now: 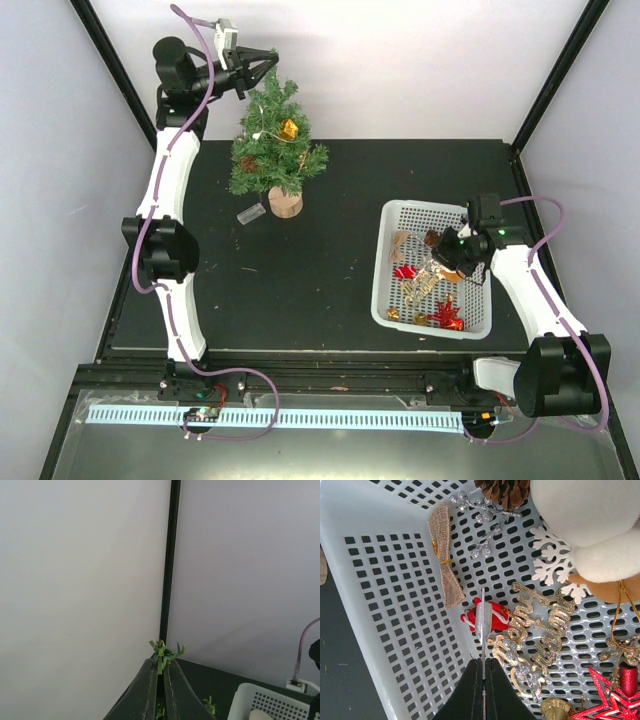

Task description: Decorate the small christmas tree

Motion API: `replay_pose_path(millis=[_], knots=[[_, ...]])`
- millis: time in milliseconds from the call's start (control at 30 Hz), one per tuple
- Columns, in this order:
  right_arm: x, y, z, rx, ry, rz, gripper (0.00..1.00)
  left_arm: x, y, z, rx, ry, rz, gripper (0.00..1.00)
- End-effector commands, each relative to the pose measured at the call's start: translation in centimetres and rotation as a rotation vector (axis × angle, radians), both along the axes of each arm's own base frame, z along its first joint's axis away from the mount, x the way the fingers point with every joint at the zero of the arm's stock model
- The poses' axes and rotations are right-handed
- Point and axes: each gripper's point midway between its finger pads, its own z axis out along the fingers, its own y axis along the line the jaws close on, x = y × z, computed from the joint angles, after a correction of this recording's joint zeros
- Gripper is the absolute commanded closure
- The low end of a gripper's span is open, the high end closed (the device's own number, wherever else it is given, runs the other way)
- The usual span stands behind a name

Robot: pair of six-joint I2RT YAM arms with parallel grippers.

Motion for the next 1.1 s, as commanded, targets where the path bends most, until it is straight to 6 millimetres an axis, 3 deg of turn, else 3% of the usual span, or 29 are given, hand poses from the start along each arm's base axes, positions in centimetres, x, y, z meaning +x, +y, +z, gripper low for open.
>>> replay_pose_path(millis=[0,533,1067], knots=[[0.1,0.1,-0.1,0.008,-0.002,-0.004,0.99,-1.8,-0.4,2.1,-0.023,-0.044,-0.043,0.98],[0.2,0.4,-0.8,0.028,-0.005,-0.001,0.99,-8.0,-1.2,6.0,-0.002,-0.117,-0.117,0.99],[-0.3,0.4,-0.9,0.029,-0.012,0.002,0.99,-15.9,-2.7,7.0,0.001,-0.131,-0.230,0.98]])
